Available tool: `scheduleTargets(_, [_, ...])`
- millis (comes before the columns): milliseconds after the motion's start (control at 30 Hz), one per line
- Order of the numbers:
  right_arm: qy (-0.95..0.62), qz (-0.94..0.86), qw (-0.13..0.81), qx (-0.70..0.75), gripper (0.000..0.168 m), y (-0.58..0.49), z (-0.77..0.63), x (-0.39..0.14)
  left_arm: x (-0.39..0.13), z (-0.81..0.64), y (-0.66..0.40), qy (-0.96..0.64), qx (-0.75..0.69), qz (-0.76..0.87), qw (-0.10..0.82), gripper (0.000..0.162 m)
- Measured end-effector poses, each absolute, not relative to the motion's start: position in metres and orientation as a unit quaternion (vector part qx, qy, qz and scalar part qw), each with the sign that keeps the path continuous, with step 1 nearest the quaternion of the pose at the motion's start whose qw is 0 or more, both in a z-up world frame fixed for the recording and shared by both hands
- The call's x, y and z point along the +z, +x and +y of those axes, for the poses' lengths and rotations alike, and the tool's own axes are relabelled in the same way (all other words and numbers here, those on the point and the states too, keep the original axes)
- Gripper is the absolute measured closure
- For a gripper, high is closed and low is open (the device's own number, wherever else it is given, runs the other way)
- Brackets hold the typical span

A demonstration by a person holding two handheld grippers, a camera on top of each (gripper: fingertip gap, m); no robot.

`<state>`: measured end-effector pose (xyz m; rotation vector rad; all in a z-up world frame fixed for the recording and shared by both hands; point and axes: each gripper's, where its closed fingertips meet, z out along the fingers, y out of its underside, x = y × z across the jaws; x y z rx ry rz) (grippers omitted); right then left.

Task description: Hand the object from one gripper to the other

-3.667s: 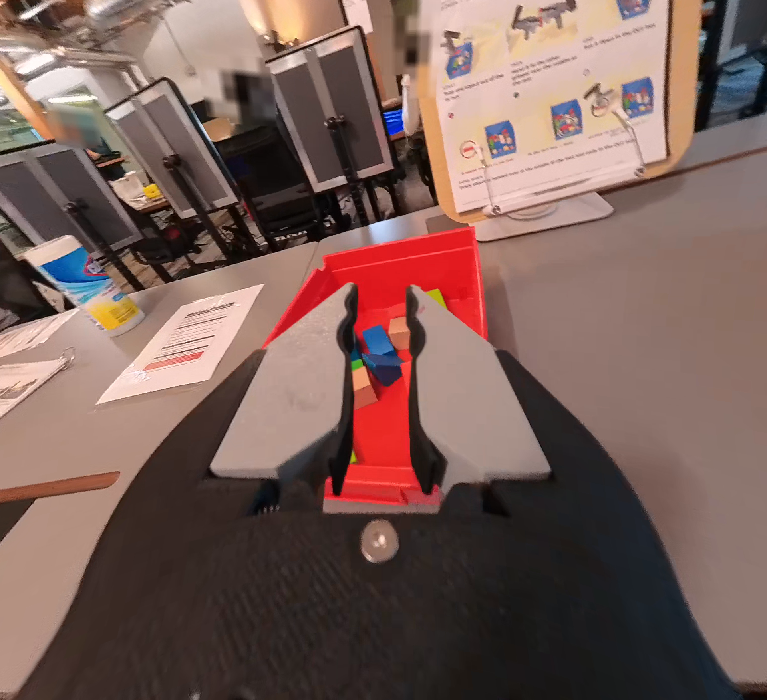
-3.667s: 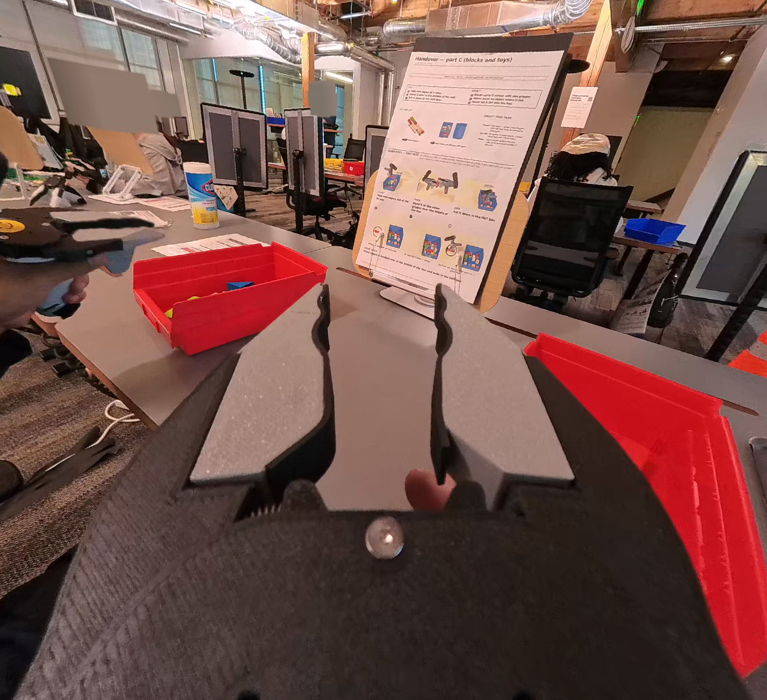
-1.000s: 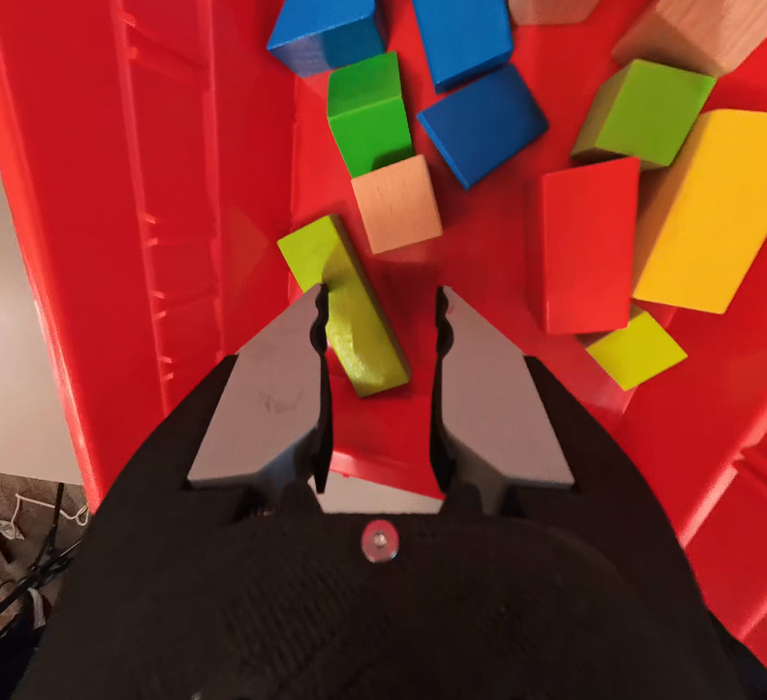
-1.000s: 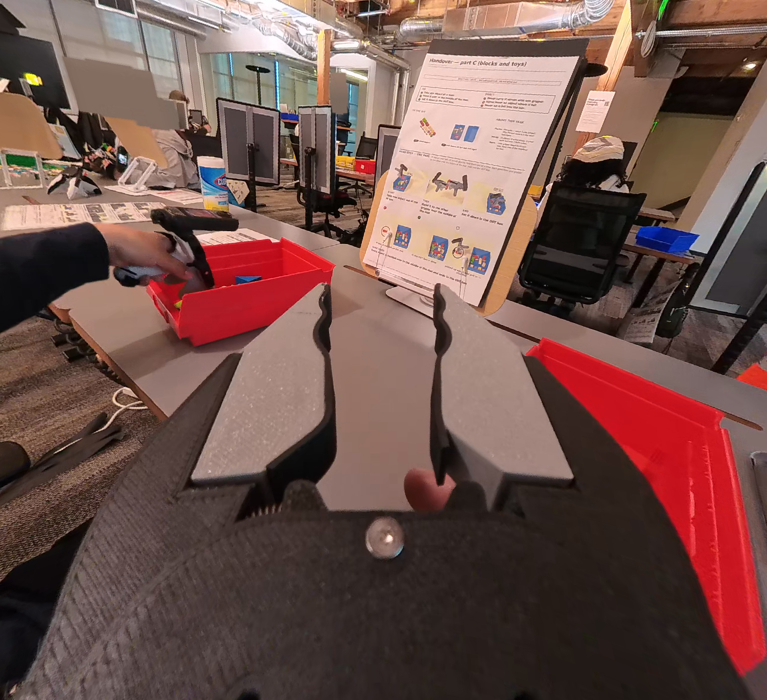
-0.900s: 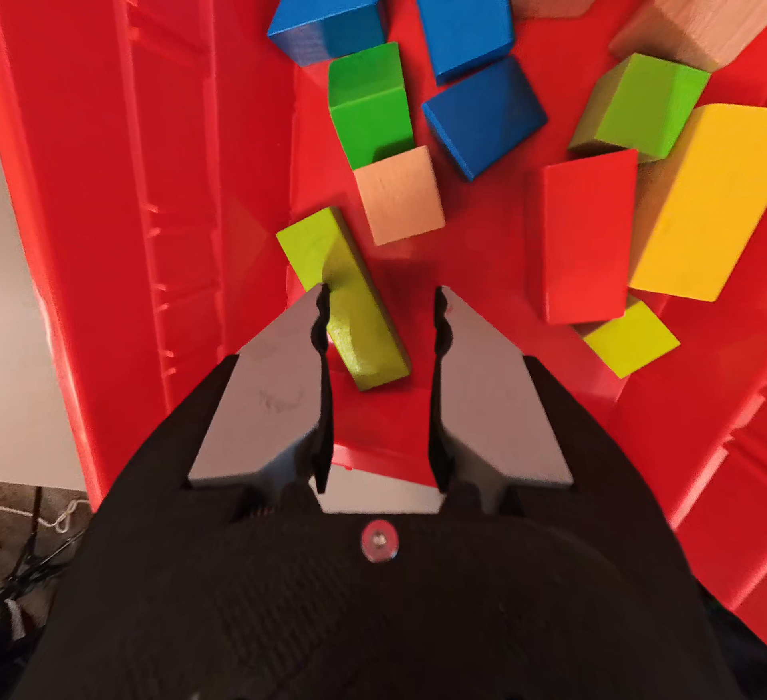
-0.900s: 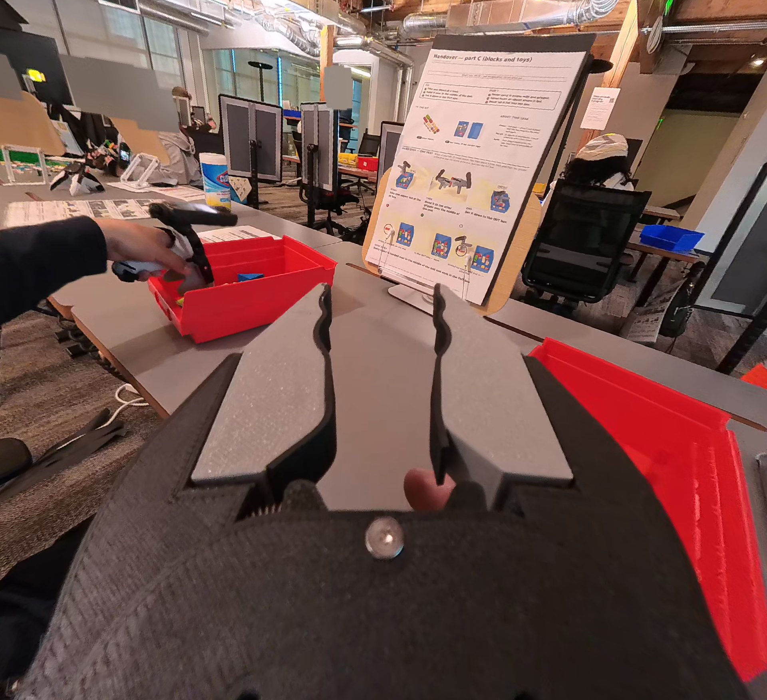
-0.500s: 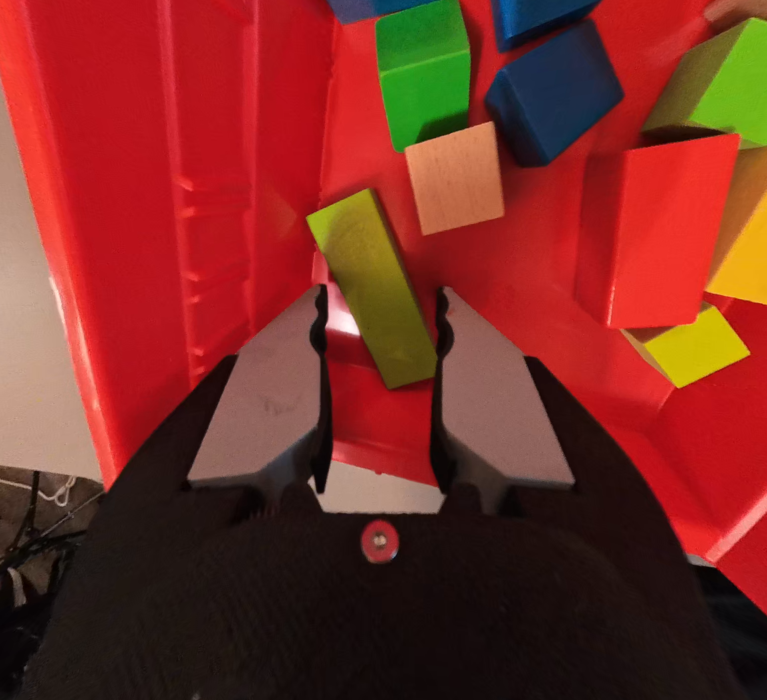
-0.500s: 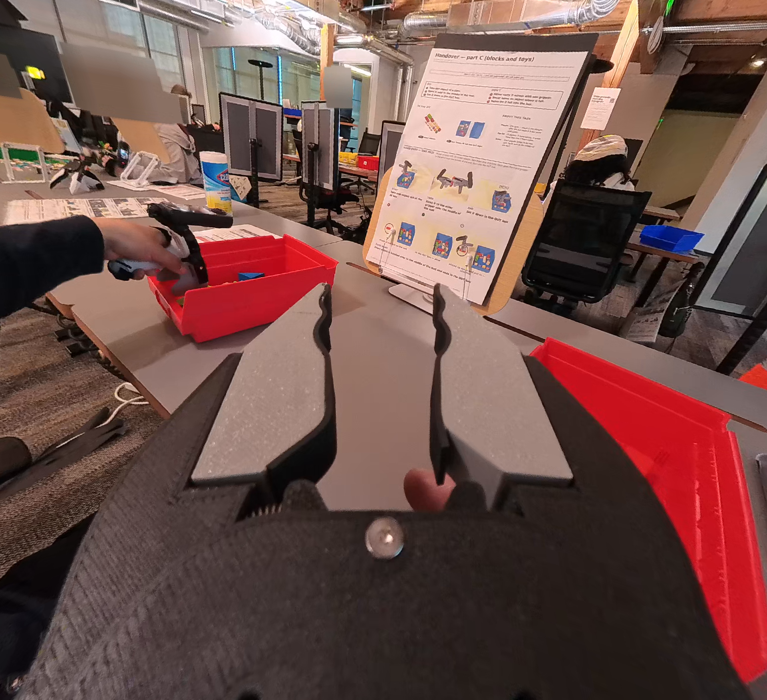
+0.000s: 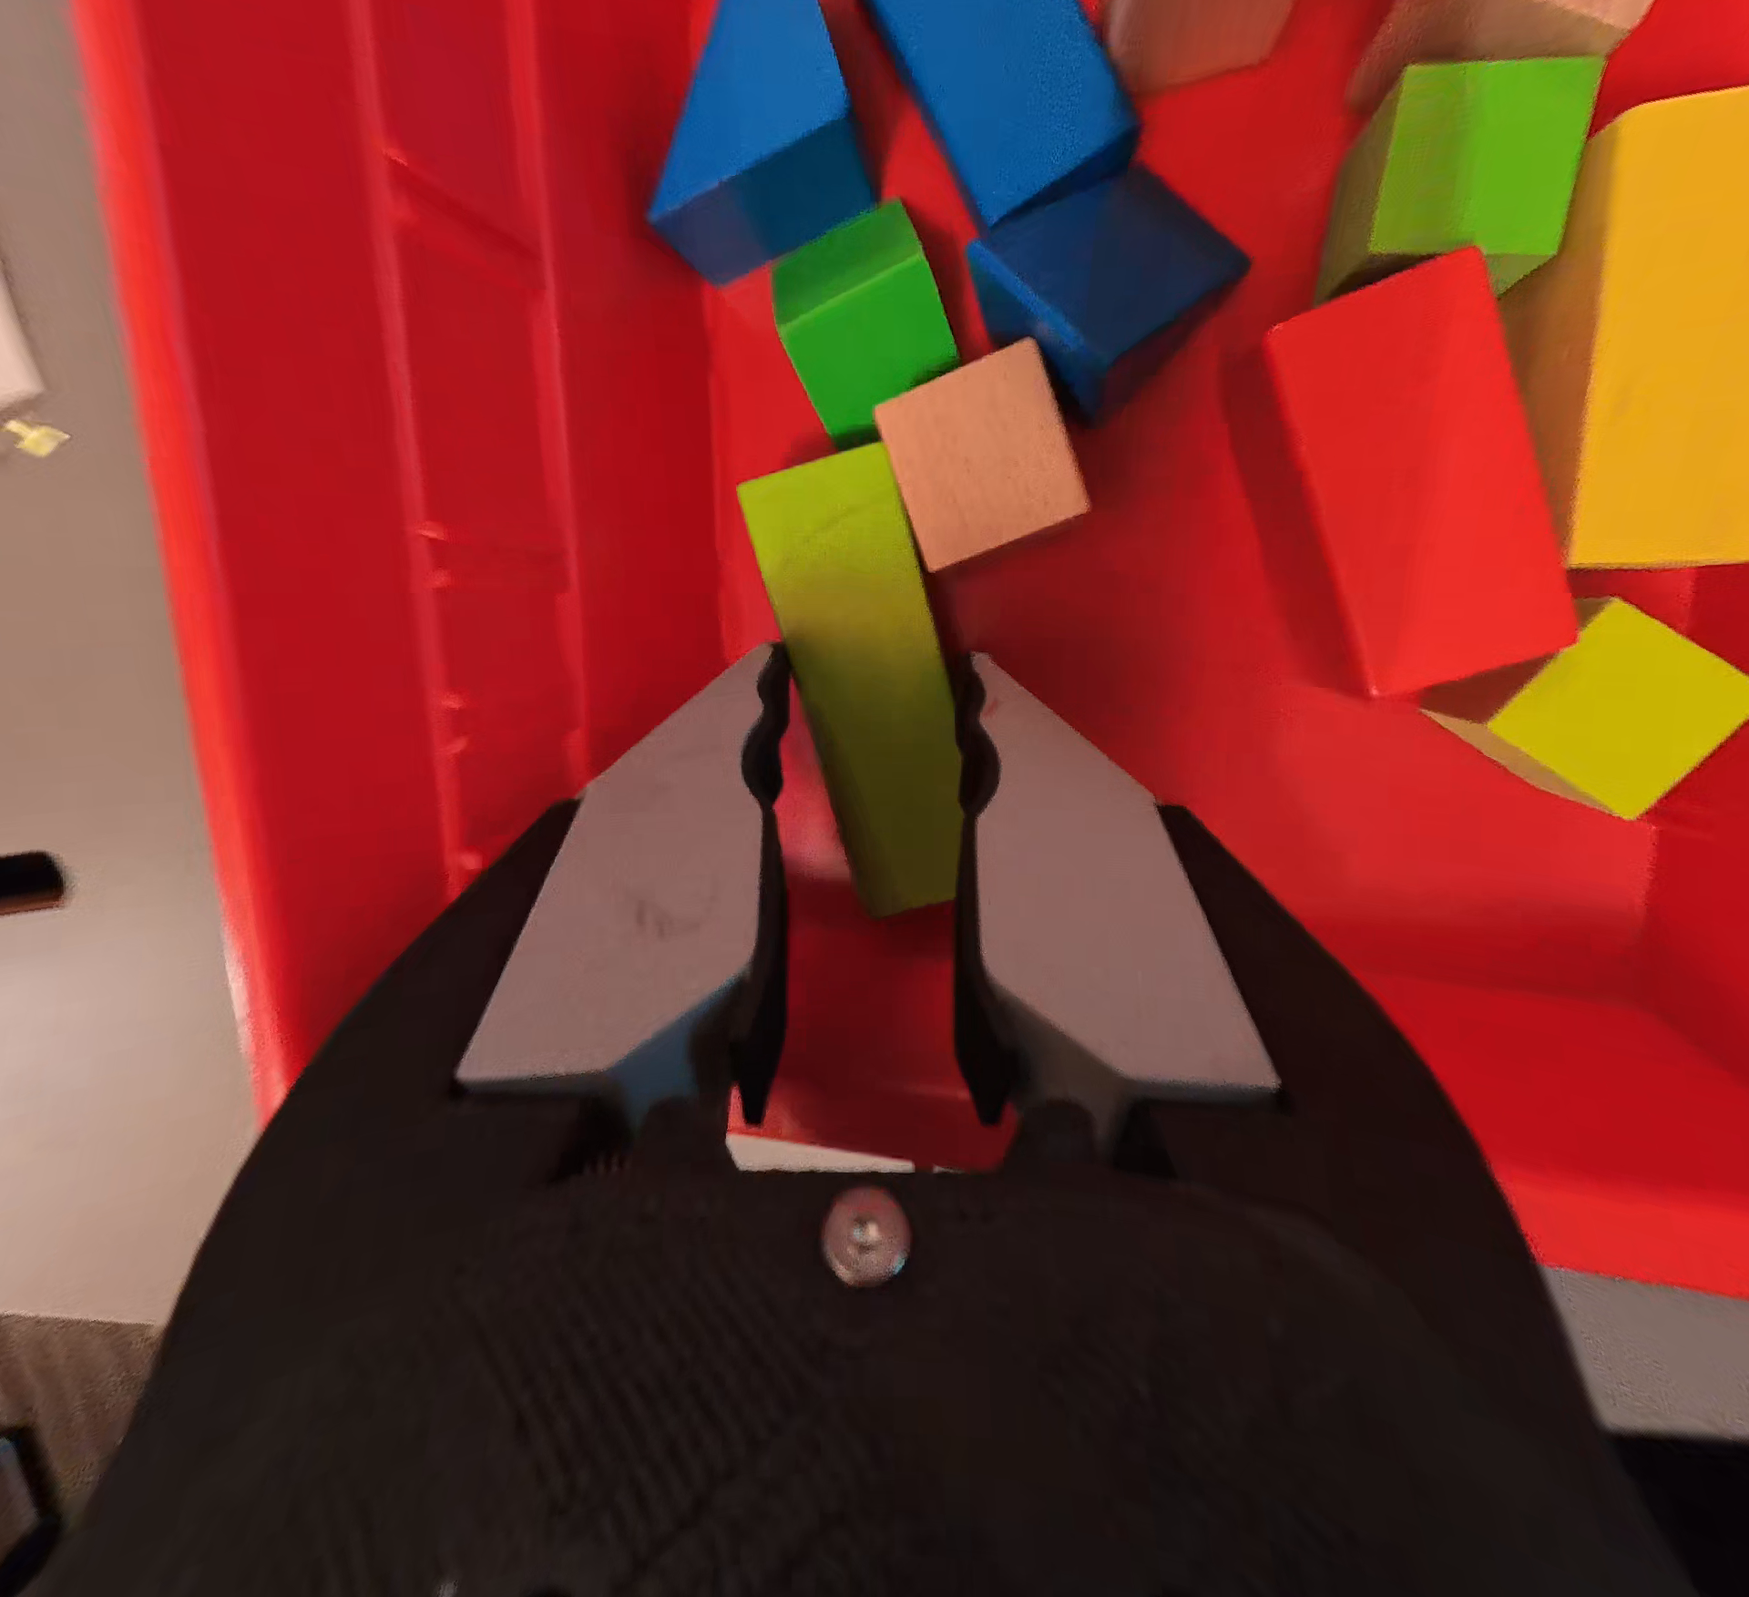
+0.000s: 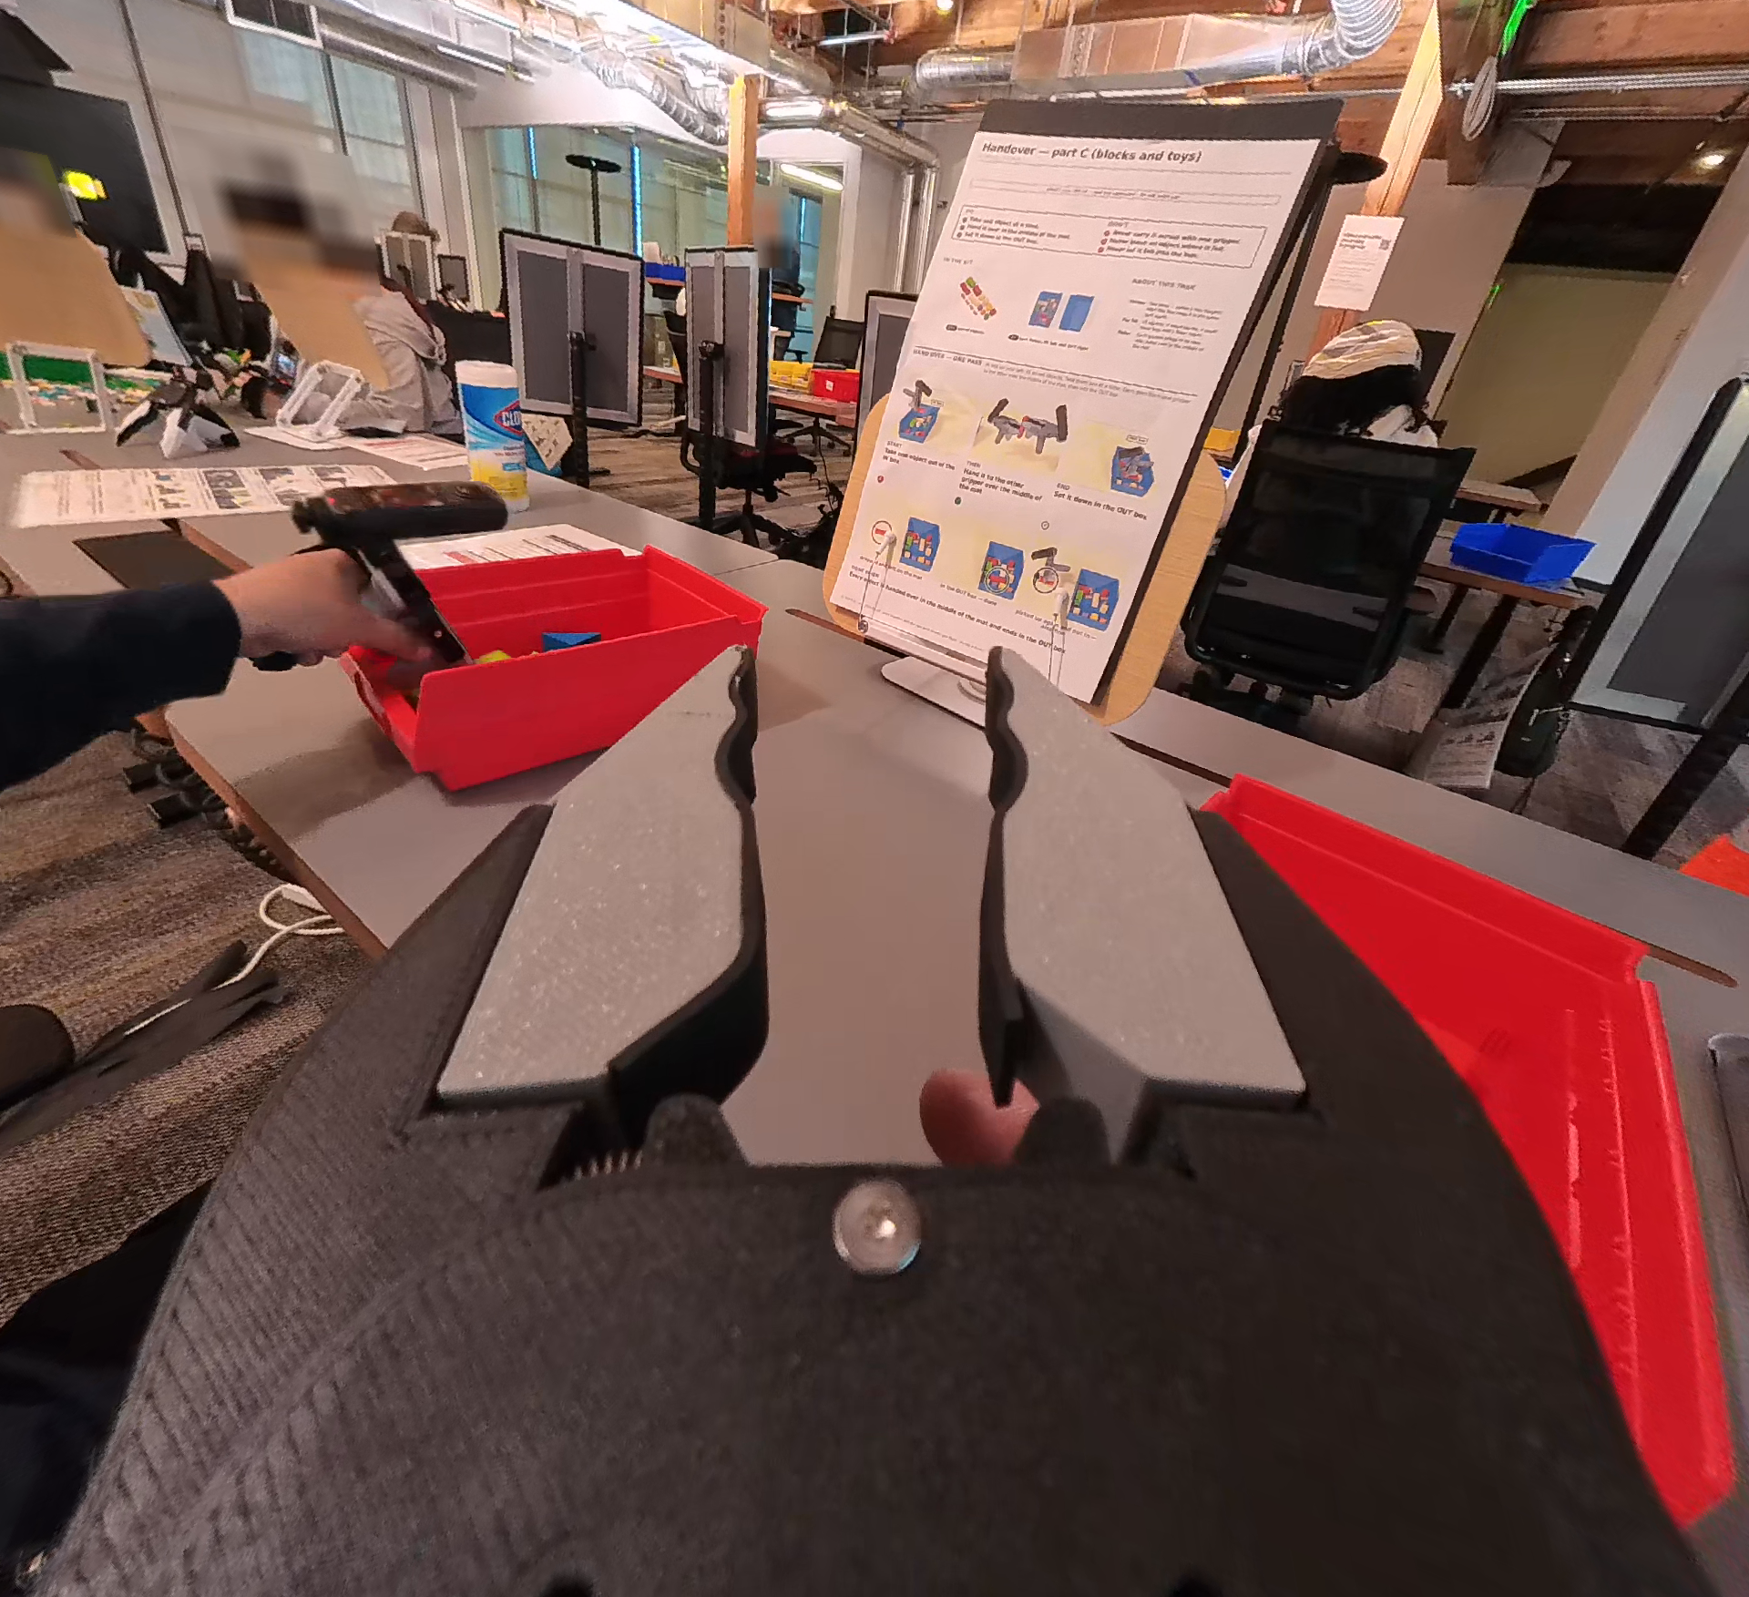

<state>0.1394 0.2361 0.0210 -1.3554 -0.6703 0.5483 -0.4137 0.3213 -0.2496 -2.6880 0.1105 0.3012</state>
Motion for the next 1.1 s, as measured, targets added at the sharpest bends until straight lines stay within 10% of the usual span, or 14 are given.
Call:
scheduleTargets(567, [-0.648, -0.344, 0.612, 0.295, 0.121, 0.086, 0.253, -0.027, -0.072, 0.299, -0.346, -0.666, 0.228, 0.085, 0.705, 0.130])
scheduleTargets(1100, [-0.593, -0.418, 0.560, 0.399, 0.113, 0.014, 0.192, -0.030, -0.055, 0.232, -0.051, -0.461, 0.249, 0.406, 0.749, 0.129])
